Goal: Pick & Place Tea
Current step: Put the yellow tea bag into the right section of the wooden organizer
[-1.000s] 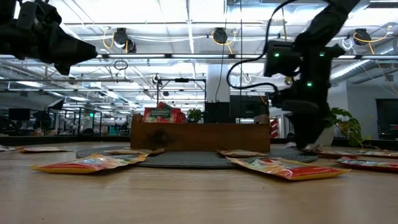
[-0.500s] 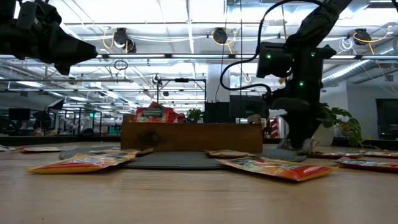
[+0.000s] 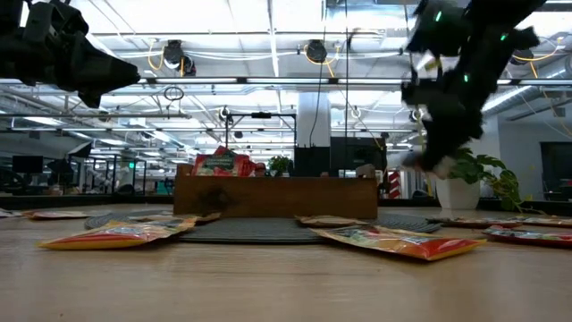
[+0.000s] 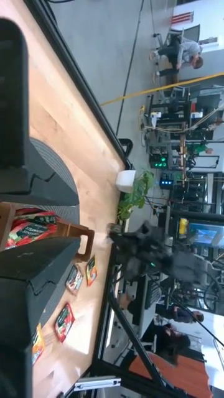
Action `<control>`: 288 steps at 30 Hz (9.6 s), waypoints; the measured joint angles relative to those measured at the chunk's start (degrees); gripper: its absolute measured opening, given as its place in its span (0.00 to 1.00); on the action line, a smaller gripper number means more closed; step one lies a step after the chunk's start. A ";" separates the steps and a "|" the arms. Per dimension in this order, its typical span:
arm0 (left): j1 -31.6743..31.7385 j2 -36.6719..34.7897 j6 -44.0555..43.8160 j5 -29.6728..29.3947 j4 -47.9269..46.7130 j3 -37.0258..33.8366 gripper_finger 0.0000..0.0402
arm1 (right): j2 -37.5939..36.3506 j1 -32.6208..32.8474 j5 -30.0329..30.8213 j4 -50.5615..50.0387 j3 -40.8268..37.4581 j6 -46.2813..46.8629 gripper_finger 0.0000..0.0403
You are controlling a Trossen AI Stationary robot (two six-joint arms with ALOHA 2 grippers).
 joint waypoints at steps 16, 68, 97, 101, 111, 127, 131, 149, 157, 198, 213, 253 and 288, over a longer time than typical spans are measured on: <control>0.00 -0.01 0.00 0.00 0.00 0.00 0.23 | 16.13 12.10 12.26 46.08 0.17 -11.27 0.00; 0.00 -0.01 0.00 0.00 0.01 0.00 0.23 | 29.95 11.70 18.42 61.42 0.28 -11.59 0.48; 0.00 0.01 0.00 0.04 -0.02 0.00 0.23 | 17.28 5.33 -12.07 24.78 9.90 -39.68 0.00; 0.00 0.01 0.00 0.02 0.00 0.00 0.23 | 18.86 5.55 -12.09 25.29 9.90 -41.11 0.00; 0.00 0.01 0.00 0.02 0.00 0.00 0.23 | 19.35 7.06 -11.96 19.99 16.93 -49.13 0.00; 0.00 0.08 0.00 0.00 -0.09 0.00 0.23 | 31.45 5.42 -6.31 -7.90 44.94 -54.16 0.00; 0.00 0.06 0.00 0.00 0.02 0.00 0.23 | 36.76 4.21 -10.36 -13.30 44.89 -51.05 0.00; 0.00 0.06 0.00 0.01 0.02 0.00 0.23 | 43.10 4.04 -13.66 -14.89 43.71 -49.03 0.00; 0.00 0.06 0.00 0.02 0.02 0.00 0.23 | 43.08 4.00 -9.84 -8.58 41.10 -47.81 0.00; 0.00 0.03 0.00 0.00 0.02 0.00 0.23 | 19.94 16.14 -15.11 -2.47 7.81 5.88 0.64; 0.00 0.03 0.00 0.01 0.02 0.00 0.23 | 19.68 18.68 -14.60 12.59 -2.95 7.17 0.66; 0.00 0.06 0.00 0.02 0.02 0.00 0.23 | 13.25 17.32 -5.14 -1.36 -1.92 2.14 0.04; 0.00 0.06 0.00 0.02 0.00 0.00 0.23 | 20.25 15.32 -9.67 4.31 1.29 1.44 0.00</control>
